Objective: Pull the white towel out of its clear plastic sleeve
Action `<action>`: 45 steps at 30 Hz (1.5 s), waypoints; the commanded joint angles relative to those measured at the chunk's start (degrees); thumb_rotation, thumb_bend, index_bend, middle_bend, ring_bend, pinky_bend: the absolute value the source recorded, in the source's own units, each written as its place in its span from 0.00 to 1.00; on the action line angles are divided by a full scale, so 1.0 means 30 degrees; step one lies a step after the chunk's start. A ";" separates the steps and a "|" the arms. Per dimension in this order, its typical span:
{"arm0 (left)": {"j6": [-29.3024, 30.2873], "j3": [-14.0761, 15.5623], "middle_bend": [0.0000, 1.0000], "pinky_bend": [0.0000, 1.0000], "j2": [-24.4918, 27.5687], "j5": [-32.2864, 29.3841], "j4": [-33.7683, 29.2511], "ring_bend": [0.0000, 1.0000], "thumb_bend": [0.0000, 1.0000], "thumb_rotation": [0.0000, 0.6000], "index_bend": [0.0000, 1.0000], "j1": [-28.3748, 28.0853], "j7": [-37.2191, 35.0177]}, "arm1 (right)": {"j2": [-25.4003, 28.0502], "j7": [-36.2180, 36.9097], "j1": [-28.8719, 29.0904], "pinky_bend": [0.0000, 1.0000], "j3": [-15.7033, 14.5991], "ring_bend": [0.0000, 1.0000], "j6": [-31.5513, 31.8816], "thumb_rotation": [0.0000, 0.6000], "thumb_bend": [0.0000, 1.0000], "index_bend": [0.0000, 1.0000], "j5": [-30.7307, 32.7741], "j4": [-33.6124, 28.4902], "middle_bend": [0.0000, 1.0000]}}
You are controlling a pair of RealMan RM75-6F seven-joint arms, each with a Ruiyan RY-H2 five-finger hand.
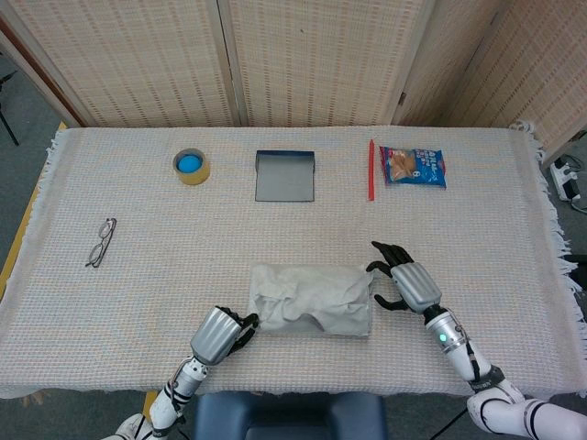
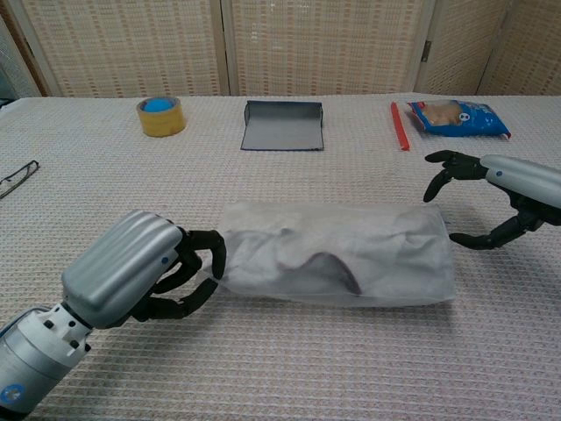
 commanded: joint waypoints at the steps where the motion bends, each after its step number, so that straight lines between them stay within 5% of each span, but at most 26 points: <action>1: -0.0009 -0.0005 1.00 1.00 0.0057 -0.0002 -0.0048 1.00 0.69 1.00 0.75 -0.0011 0.0013 | -0.0491 -0.0207 0.0252 0.00 0.0189 0.00 -0.0200 1.00 0.29 0.35 0.0412 0.0511 0.00; 14: -0.0228 -0.0146 1.00 1.00 0.0137 -0.0157 0.0001 1.00 0.69 1.00 0.75 -0.0102 -0.0101 | -0.2579 -0.0425 0.0894 0.00 0.0497 0.00 0.0047 1.00 0.31 0.43 0.1075 0.2607 0.00; 25: -0.0217 -0.0431 1.00 1.00 0.0080 -0.0345 0.0355 1.00 0.69 1.00 0.75 -0.0262 -0.0312 | -0.4112 -0.0821 0.0765 0.00 0.0534 0.00 0.1193 1.00 0.39 0.74 0.1279 0.4248 0.08; 45: -0.0306 -0.1486 1.00 1.00 0.0631 -0.1230 0.2356 1.00 0.70 1.00 0.75 -0.0885 -0.0844 | -0.2409 0.0043 0.0490 0.00 0.1178 0.00 0.1266 1.00 0.43 0.76 0.2316 0.5001 0.10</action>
